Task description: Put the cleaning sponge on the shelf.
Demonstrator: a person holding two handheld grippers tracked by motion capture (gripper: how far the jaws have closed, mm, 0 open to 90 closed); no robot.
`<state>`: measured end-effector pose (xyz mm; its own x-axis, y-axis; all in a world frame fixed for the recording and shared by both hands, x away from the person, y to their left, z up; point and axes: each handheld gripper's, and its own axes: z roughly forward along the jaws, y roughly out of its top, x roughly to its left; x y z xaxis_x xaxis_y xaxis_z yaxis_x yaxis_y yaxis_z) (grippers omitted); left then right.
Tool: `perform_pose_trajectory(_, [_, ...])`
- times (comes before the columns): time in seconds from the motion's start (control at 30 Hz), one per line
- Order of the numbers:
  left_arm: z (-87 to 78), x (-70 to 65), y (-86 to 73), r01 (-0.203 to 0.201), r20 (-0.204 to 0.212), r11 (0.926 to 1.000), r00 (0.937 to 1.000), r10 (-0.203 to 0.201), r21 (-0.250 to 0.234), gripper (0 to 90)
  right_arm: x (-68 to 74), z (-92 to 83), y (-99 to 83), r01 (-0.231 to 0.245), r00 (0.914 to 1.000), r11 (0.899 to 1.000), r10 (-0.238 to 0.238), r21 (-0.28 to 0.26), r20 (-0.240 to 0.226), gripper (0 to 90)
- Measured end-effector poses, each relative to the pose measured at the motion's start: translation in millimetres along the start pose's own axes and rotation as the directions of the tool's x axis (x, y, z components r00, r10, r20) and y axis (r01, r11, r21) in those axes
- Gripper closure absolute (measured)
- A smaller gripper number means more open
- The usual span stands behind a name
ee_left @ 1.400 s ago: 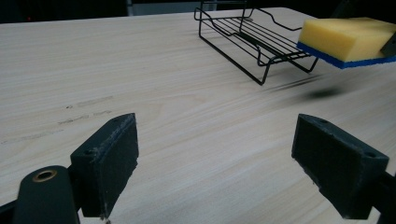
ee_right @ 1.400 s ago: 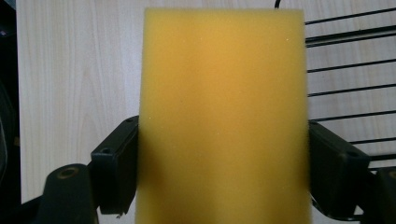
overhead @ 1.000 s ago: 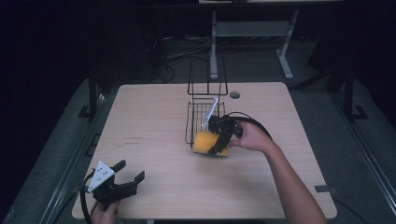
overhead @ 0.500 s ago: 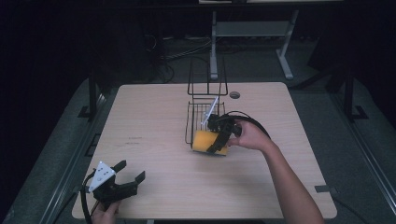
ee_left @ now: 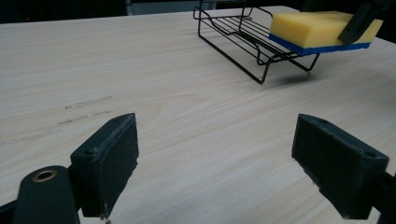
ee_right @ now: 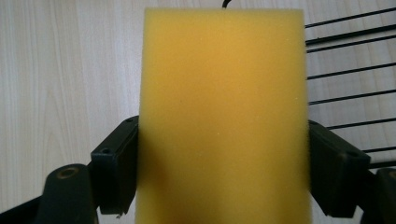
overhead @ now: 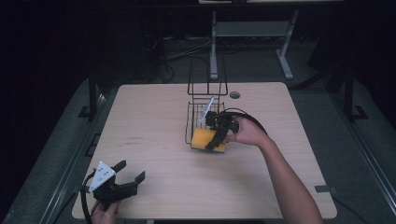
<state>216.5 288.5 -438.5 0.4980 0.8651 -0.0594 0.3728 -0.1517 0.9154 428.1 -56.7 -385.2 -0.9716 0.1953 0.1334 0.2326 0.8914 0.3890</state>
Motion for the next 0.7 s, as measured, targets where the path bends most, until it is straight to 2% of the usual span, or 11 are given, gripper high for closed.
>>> perform_pose_trajectory(0.1, [0.2,0.0,0.0,0.001,-0.002,1.0,1.0,-0.001,-0.001,14.0,-1.2,-0.9,2.6,-0.003,1.0,1.0,0.003,0.002,0.001,21.9])
perform_pose_trajectory(0.2, [1.0,0.1,0.2,0.003,0.001,1.0,1.0,-0.003,0.002,14.0,0.9,-1.3,11.4,0.032,0.9995,0.999,-0.032,0.03,0.008,21.9])
perform_pose_trajectory(0.3, [0.1,-0.4,0.2,-0.005,-0.002,1.0,1.0,0.005,0.001,14.1,-4.5,0.4,13.8,0.026,0.9997,0.999,-0.026,0.02,0.0,21.9])
perform_pose_trajectory(0.43, [0.4,0.3,0.2,0.003,0.0,1.0,1.0,-0.003,0.001,14.0,-9.9,4.1,14.0,0.02,0.9998,0.999,-0.02,0.044,0.009,21.9])
perform_pose_trajectory(0.7, [0.7,0.0,0.4,0.002,0.004,1.0,1.0,-0.001,-0.001,14.0,-24.4,-1.8,19.1,0.004,1.0,1.0,-0.004,0.025,0.001,21.9])
